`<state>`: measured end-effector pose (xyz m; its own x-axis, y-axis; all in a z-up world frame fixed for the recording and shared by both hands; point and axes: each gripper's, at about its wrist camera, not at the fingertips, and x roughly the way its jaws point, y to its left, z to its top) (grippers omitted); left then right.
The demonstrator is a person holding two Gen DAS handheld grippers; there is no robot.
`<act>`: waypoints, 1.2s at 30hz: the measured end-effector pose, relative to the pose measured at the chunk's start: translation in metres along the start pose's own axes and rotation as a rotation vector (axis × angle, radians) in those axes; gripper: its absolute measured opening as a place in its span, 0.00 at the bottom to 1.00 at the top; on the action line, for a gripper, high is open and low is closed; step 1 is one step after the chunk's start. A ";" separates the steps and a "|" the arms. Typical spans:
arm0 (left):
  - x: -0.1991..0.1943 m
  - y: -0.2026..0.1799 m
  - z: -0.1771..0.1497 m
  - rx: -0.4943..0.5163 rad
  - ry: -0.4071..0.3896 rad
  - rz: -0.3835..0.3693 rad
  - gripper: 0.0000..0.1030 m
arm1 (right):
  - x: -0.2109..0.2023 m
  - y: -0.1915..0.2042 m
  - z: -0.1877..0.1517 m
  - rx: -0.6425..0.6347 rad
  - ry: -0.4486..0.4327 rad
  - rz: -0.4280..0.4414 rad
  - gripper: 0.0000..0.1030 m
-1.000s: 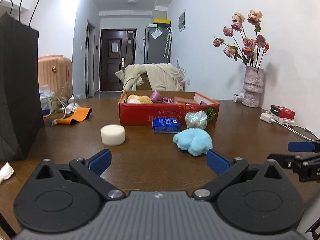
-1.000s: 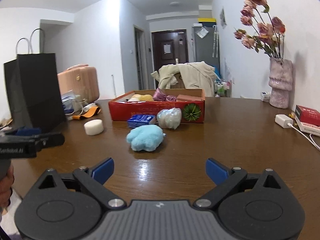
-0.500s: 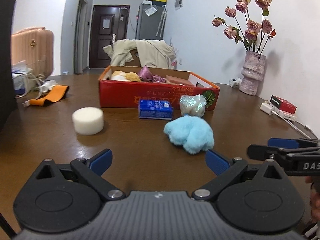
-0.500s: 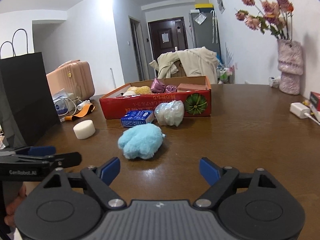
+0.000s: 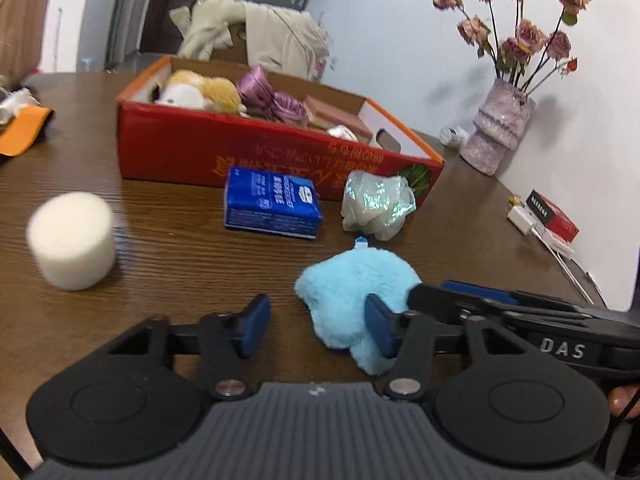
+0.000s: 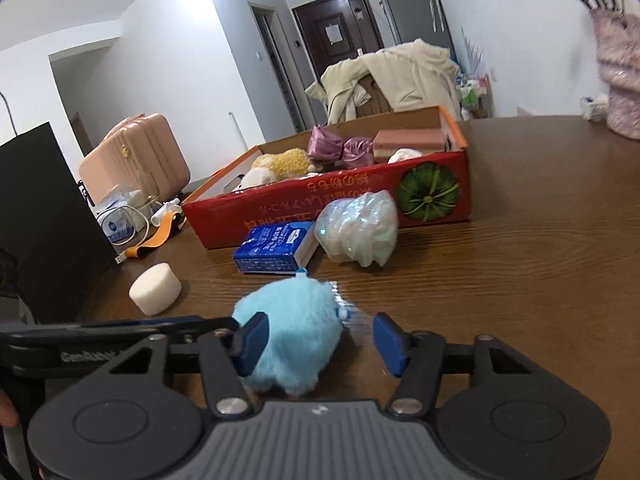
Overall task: Organize soft objects
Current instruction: 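Close both tools on the light-blue plush side by side, then carry the light-blue plush with both tools over the red box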
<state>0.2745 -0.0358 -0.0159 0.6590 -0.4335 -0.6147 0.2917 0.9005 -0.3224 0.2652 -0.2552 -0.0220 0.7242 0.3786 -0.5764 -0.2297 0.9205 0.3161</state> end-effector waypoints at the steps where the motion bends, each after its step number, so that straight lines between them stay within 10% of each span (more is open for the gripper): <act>1: 0.004 0.000 0.001 0.004 0.009 -0.013 0.42 | 0.006 -0.001 0.001 0.001 0.013 0.003 0.53; 6: 0.014 0.003 0.004 -0.007 0.033 -0.086 0.23 | 0.015 -0.009 0.005 0.044 0.029 0.080 0.33; 27: -0.067 -0.022 -0.007 0.042 -0.125 -0.110 0.21 | -0.058 0.032 -0.002 -0.011 -0.080 0.104 0.31; 36: -0.068 -0.030 0.081 0.145 -0.210 -0.117 0.21 | -0.055 0.036 0.075 -0.010 -0.173 0.090 0.31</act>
<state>0.2769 -0.0313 0.0935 0.7397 -0.5320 -0.4121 0.4603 0.8467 -0.2670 0.2658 -0.2500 0.0779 0.8013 0.4380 -0.4075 -0.3044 0.8849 0.3526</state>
